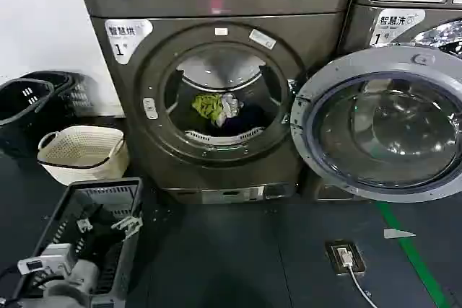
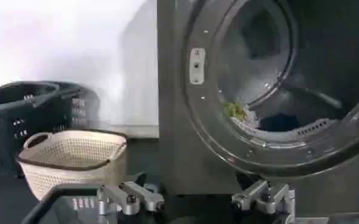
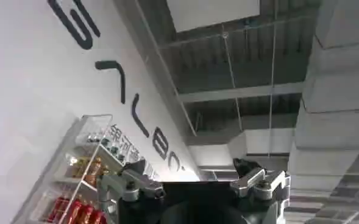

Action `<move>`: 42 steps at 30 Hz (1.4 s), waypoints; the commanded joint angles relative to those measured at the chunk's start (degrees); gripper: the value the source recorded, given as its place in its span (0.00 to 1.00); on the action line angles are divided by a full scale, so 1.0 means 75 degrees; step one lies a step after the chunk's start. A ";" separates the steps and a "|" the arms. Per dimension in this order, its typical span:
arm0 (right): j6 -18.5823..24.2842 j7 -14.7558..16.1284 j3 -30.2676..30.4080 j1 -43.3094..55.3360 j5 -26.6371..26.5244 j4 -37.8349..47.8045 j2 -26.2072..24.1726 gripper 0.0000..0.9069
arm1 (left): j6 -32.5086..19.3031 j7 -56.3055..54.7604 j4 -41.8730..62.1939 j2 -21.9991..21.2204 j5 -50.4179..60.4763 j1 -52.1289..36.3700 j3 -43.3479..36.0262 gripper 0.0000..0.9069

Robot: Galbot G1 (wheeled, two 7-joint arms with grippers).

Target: Grasp the clothes from the dryer.

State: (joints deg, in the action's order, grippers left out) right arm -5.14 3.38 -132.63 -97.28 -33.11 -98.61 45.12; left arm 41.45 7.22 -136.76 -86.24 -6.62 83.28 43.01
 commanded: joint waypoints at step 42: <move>0.0173 0.0114 0.0003 0.0040 -0.0222 0.0062 0.0117 1.00 | -0.0112 -0.0196 -0.0356 -0.0058 0.0010 0.0309 -0.0050 1.00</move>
State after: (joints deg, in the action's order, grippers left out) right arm -3.89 4.22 -132.63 -96.94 -34.80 -98.12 46.04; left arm 40.65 5.72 -139.39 -86.61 -6.61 85.46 42.51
